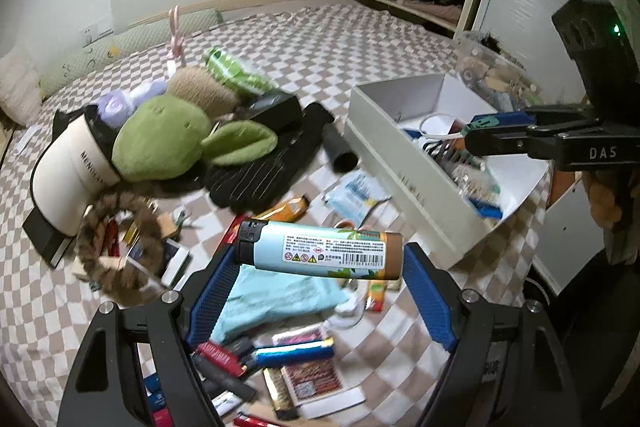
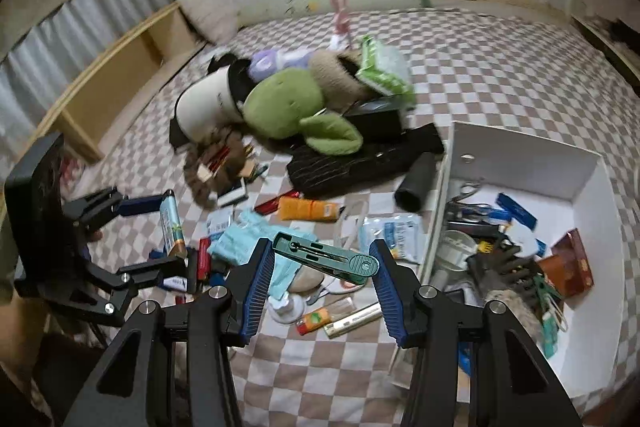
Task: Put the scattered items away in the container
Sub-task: 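Carry the white-and-blue lighter and green clip over the white box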
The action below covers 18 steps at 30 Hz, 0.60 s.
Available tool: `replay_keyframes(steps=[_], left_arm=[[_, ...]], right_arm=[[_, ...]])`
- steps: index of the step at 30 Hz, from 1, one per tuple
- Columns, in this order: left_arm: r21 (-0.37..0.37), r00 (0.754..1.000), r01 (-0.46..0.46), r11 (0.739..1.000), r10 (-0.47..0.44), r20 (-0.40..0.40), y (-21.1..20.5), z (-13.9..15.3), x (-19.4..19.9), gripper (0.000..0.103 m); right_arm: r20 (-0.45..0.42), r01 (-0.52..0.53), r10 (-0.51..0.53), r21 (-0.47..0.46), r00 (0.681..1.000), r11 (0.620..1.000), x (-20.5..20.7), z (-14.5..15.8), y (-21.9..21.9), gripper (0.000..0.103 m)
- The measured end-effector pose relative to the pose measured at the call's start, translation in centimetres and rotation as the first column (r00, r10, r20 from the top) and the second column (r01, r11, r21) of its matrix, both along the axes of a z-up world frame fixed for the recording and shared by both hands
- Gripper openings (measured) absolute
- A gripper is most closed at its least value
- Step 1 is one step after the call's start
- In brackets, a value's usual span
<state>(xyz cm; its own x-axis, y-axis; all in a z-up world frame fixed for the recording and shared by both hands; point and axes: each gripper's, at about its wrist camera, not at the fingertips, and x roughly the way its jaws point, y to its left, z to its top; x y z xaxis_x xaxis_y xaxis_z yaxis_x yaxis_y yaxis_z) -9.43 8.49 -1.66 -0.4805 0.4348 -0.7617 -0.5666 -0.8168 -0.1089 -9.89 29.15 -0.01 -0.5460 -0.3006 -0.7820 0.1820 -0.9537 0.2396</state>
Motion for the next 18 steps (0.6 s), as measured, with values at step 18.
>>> replay_keyframes(steps=[18], left_arm=[[0.061,0.995,0.073,0.995,-0.069,-0.067,9.3,3.7,-1.6,0.083]], right_arm=[[-0.043,0.291,-0.297,-0.115,0.954,0.95,0.8,2.4,10.5,0.05]])
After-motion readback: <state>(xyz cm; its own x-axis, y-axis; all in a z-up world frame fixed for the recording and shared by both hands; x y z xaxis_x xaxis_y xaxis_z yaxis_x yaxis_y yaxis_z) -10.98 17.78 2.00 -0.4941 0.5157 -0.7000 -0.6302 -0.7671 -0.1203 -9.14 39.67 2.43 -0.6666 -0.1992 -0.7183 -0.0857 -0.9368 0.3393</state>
